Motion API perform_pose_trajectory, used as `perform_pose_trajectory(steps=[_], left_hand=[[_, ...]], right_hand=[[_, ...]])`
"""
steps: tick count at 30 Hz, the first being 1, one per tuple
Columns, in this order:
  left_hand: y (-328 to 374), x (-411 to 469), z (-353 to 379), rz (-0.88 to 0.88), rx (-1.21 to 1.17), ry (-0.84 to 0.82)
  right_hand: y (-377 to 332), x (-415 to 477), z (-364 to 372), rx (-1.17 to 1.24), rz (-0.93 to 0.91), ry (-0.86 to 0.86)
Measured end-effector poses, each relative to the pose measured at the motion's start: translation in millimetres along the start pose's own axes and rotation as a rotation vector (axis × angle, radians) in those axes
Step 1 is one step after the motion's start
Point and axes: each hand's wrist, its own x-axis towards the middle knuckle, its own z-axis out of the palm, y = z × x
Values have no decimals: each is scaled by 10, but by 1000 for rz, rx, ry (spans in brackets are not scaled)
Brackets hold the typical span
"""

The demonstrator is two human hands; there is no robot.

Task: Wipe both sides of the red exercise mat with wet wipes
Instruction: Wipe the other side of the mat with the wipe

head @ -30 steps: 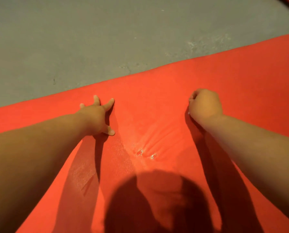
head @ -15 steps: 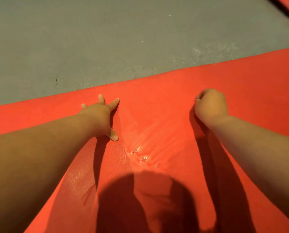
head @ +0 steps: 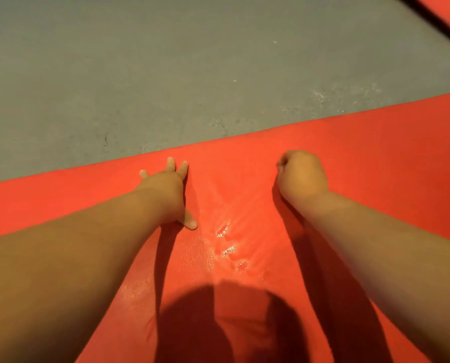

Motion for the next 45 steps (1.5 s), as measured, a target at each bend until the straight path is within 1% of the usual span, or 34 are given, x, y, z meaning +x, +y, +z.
perform_pose_trajectory(steps=[2, 4, 5, 6, 7, 10, 11, 12, 13, 14, 16, 17, 18, 19, 20, 21, 23, 24, 25, 26, 27, 30, 31, 32, 33, 35, 36, 37, 38, 39, 40, 43, 44, 45], left_hand=[[-9, -6, -26, 17, 15, -4], [-29, 3, -30, 37, 48, -9], [-32, 5, -29, 42, 54, -17], [-36, 16, -25, 43, 54, -25], [-36, 27, -21, 43, 51, -27], [-43, 42, -19, 39, 66, -21], [-37, 49, -29, 38, 73, -17], [-30, 47, -42, 37, 74, -18], [-17, 41, -56, 38, 74, -18], [-8, 33, -68, 39, 78, -17], [-5, 27, -75, 38, 95, -18], [-5, 23, -71, 38, 103, -18], [-17, 31, -64, 39, 104, -15], [-25, 39, -57, 39, 97, -12], [-31, 48, -52, 38, 87, -11], [-24, 54, -57, 37, 81, -13], [-16, 57, -61, 32, 88, -15], [-12, 56, -67, 30, 93, -13], [-6, 57, -70, 31, 93, -11], [-2, 54, -76, 33, 90, -8], [2, 52, -82, 35, 84, -6], [-11, 49, -80, 38, 85, -7], [-19, 49, -78, 39, 88, -5], [-25, 53, -76, 41, 85, 1], [-26, 59, -80, 44, 80, 8], [-23, 54, -87, 50, 82, 14], [-28, 51, -86, 48, 89, 19], [-31, 52, -85, 46, 96, 23], [-27, 54, -86, 47, 102, 28], [-25, 55, -88, 52, 105, 36], [-28, 55, -84, 56, 104, 41], [-68, 29, -54, 74, 101, 58], [-74, 18, -61, 86, 114, 62], [-82, 0, -82, 101, 141, 58]], right_hand=[[-463, -437, 202, 27, -259, -124], [-717, -769, 292, 62, -548, -246], [-691, -705, 272, 71, -589, -265], [-593, -524, 227, 65, -531, -242], [-429, -284, 176, 53, -422, -194], [161, 366, -30, 25, 17, 3], [217, 429, -32, 16, 86, 42], [129, 386, 2, 2, 85, 67], [-44, 267, 72, 16, 27, 63], [-266, 82, 151, 41, -65, 20], [-684, -384, 307, 94, -348, -80], [-794, -582, 348, 117, -490, -129], [-810, -638, 358, 121, -587, -178], [-721, -550, 325, 127, -611, -179], [-558, -394, 282, 113, -541, -160], [-346, -223, 220, 115, -411, -126], [150, 37, 32, 120, -60, 22], [319, 41, -43, 132, 73, 82], [371, -50, -61, 123, 129, 112], [305, -215, -28, 123, 104, 102], [156, -444, 31, 147, 16, 49], [-279, -1228, 208, 214, -436, -225], [-278, -1298, 204, 209, -552, -257], [-181, -1230, 176, 213, -572, -227], [-19, -1087, 142, 212, -488, -149], [377, -762, 10, 164, -158, 90], [541, -642, -58, 160, 20, 154], [617, -589, -81, 174, 150, 178], [570, -616, -42, 180, 208, 170], [407, -715, 20, 195, 185, 139], [181, -879, 110, 222, 94, 82], [-381, -1416, 291, 262, -414, -159], [-384, -1421, 303, 258, -517, -210], [-299, -1312, 278, 241, -539, -208]])
